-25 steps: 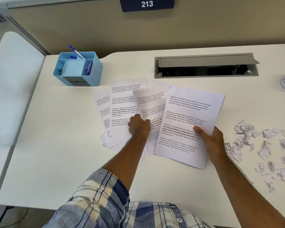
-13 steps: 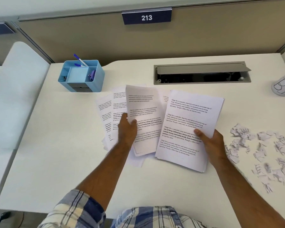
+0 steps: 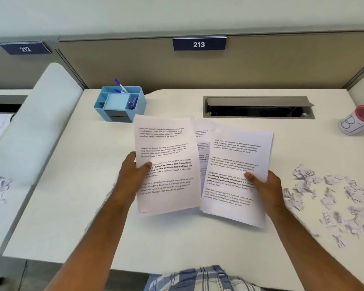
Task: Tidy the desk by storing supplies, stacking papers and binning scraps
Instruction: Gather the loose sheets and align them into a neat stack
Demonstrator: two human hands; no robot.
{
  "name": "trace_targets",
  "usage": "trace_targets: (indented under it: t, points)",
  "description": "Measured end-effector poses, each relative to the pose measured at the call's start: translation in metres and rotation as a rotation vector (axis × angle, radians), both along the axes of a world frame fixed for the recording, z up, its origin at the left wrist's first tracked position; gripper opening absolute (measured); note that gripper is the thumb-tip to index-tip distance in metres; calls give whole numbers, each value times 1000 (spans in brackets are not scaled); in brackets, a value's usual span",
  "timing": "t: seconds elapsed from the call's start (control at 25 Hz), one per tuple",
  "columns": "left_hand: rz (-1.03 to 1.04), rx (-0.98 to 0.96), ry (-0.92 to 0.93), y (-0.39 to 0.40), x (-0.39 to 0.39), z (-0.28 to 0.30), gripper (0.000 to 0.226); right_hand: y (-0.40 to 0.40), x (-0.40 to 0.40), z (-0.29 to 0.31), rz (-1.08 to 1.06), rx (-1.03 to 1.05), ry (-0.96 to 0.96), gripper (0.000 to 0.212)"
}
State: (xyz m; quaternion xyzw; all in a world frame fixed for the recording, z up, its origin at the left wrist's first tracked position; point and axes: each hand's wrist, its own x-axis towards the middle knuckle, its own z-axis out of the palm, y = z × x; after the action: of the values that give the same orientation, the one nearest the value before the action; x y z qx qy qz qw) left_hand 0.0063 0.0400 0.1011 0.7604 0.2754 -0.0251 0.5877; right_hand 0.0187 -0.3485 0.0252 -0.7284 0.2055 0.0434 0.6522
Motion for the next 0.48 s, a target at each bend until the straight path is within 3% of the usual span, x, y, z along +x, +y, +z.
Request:
trace_targets:
  t: [0.2,0.48]
  points:
    - [-171,-123,-31,-15,-20,16,34,31,-10,15,77,120,6,34]
    - [-202,3,-46,-25,-30,13,31,79,-15,42,213,378,25,35]
